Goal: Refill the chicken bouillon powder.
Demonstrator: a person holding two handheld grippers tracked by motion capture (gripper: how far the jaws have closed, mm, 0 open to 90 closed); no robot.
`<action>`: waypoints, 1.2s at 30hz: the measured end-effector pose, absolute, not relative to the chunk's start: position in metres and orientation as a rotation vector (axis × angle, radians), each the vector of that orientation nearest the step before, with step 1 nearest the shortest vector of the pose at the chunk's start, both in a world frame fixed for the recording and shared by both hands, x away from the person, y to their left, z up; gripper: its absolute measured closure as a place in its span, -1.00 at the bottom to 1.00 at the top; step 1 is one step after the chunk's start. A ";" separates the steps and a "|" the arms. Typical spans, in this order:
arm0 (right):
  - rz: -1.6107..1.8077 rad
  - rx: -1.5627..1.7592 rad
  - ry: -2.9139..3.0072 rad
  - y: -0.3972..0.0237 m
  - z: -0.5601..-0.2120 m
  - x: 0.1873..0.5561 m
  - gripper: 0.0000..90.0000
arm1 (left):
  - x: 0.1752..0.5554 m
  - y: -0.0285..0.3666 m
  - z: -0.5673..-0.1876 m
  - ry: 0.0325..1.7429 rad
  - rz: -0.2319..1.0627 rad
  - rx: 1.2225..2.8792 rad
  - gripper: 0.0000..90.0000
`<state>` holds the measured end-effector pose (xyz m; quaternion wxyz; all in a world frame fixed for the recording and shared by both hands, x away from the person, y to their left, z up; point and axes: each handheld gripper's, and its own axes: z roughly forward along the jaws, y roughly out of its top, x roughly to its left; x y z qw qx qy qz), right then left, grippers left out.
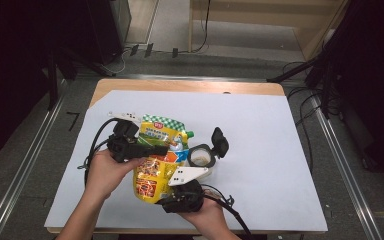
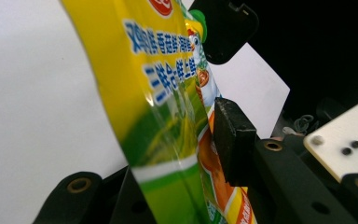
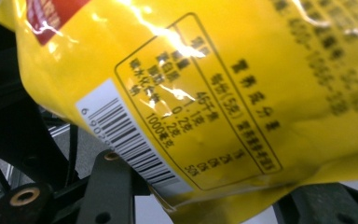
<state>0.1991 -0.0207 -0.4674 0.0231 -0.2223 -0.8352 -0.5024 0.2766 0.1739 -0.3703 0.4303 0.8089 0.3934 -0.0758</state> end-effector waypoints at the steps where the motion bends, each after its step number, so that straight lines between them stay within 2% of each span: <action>1: -1.554 -0.685 -2.596 -0.020 -0.467 0.198 0.25 | 0.277 0.173 -0.370 0.980 -0.187 2.024 0.66; 26: -1.526 -0.673 -2.553 -0.015 -0.467 0.192 0.27 | 0.275 0.148 -0.373 0.972 -0.158 2.130 0.62; 36: -1.503 -0.653 -2.557 -0.009 -0.468 0.190 0.26 | 0.280 0.140 -0.376 1.077 -0.227 2.156 0.77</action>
